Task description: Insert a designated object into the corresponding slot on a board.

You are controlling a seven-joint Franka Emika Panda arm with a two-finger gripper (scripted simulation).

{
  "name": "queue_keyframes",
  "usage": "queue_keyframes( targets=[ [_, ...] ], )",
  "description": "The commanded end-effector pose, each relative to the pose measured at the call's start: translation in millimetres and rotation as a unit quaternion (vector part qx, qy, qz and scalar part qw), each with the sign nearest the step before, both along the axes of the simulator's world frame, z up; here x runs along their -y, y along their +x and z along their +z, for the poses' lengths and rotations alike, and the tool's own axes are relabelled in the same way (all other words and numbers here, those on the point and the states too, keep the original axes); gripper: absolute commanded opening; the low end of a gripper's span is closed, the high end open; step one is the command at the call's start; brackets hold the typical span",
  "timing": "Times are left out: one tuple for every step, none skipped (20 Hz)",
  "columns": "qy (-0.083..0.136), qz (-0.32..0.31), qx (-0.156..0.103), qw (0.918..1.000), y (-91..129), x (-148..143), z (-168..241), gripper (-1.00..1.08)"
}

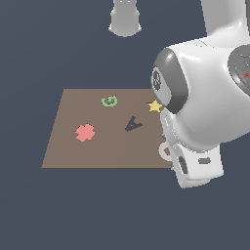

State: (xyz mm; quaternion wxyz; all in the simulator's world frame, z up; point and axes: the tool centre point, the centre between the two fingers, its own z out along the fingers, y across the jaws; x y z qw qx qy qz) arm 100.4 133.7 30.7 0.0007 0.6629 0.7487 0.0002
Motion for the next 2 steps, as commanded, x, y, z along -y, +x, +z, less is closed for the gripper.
queue_keyframes(
  targets=[
    [0.000,0.000,0.000,1.0000,0.1,0.0,0.0,1.00],
    [0.000,0.000,0.000,1.0000,0.1,0.0,0.0,1.00]
  ],
)
